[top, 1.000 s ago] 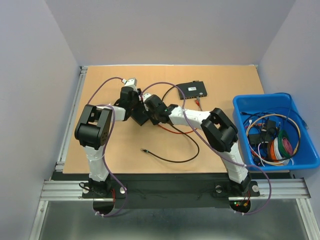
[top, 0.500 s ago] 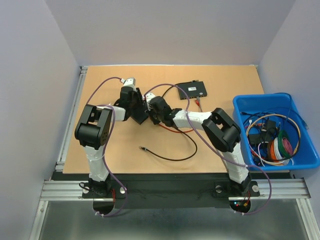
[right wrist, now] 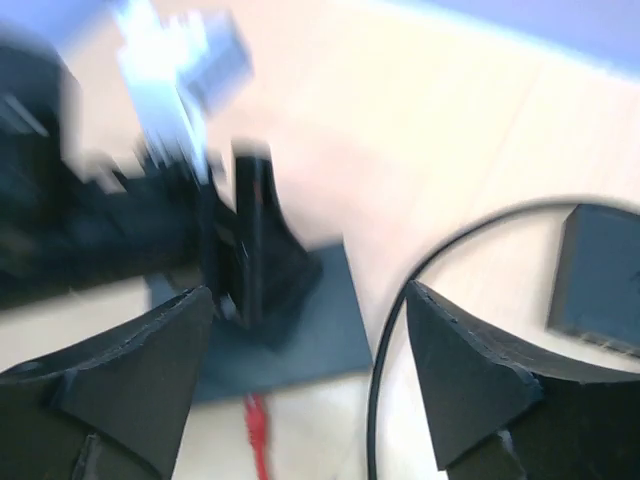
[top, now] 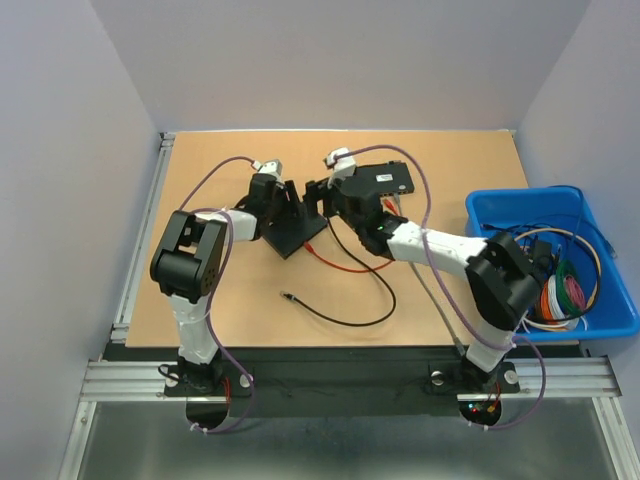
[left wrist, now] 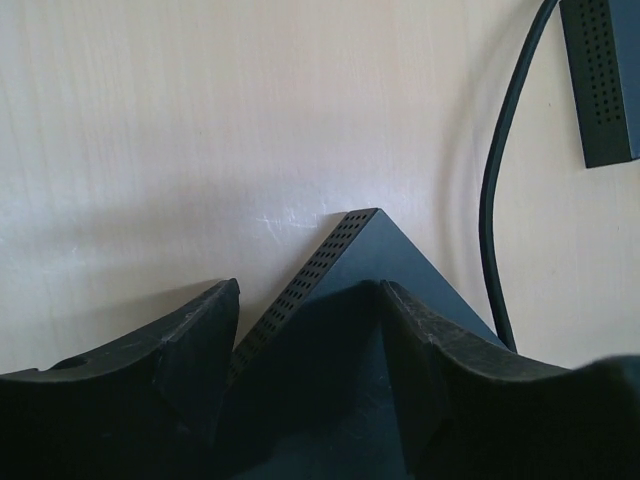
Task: Insert the plug into the switch port
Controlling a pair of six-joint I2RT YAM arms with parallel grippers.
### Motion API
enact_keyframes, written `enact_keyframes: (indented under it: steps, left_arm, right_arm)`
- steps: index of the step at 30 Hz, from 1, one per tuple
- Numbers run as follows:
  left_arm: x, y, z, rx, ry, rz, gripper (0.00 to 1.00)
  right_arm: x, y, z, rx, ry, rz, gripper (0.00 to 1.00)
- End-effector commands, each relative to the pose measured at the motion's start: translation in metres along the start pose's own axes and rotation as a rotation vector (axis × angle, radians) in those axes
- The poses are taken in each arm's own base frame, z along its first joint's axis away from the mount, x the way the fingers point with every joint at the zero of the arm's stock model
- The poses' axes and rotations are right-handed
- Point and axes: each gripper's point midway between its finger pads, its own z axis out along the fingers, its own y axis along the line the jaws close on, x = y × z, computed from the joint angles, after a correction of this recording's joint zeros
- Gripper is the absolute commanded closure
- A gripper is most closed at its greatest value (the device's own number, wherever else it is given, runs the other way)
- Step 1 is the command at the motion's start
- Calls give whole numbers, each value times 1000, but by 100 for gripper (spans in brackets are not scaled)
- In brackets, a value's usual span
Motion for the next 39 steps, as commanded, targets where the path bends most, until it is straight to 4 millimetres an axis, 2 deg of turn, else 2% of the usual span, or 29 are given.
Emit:
enact_keyframes:
  steps: [1,2,3,4,5,6,7,8,11,13,14,16,17,23,24,27,33,35,37,39]
  left_arm:
    - [60,22,-22,-111,234,-22,31]
    - [48,21,-26,-119,201,-20,30]
    - [45,22,-29,-132,192,-23,29]
    - [39,22,-31,-139,175,-23,29]
    - [30,27,-33,-163,149,-25,28]
    - [19,25,-38,-170,120,-26,28]
    - [13,28,-42,-187,103,-24,28]
    - [-2,31,-50,-208,55,-26,28]
    - [-25,41,-68,-263,-40,-18,28]
    - [-34,47,-76,-292,-97,-11,28]
    - [-37,55,-84,-333,-130,-11,28]
    - [-43,62,-92,-365,-175,-19,29]
    - [-47,68,-97,-397,-205,-25,29]
    - [-62,81,-128,-442,-359,-73,29]
    - [-62,83,-135,-448,-378,-77,29]
    - [-66,87,-147,-458,-428,-94,29]
    - [-66,89,-161,-459,-468,-124,30]
    - [-61,86,-163,-430,-466,-143,30]
    - [-47,81,-165,-382,-453,-191,31]
    - [-24,70,-161,-306,-394,-221,32]
  right_arm:
    - [-109,-7,-40,63,-238,244,14]
    - [-137,-13,-55,98,-256,306,13]
    - [-150,-12,-61,104,-265,406,13]
    - [-149,-13,-67,123,-218,441,12]
    - [-164,-14,-74,131,-235,498,11]
    - [-193,-11,-88,112,-276,601,6]
    - [-192,-10,-94,121,-236,631,0]
    - [-199,-10,-101,128,-239,672,0]
    - [-224,-11,-130,171,-249,781,0]
    - [-231,-13,-142,197,-258,849,0]
    - [-233,-19,-153,232,-263,869,0]
    - [-231,-24,-162,260,-259,913,0]
    - [-240,-27,-170,260,-278,939,0]
    - [-251,-38,-179,325,-309,977,0]
    - [-260,-38,-180,320,-322,983,0]
    - [-263,-37,-179,323,-318,968,0]
    - [-274,-46,-189,352,-361,964,0]
    - [-275,-49,-196,356,-375,980,0]
    - [-273,-53,-200,367,-386,1001,0]
    - [-274,-54,-205,367,-392,1004,0]
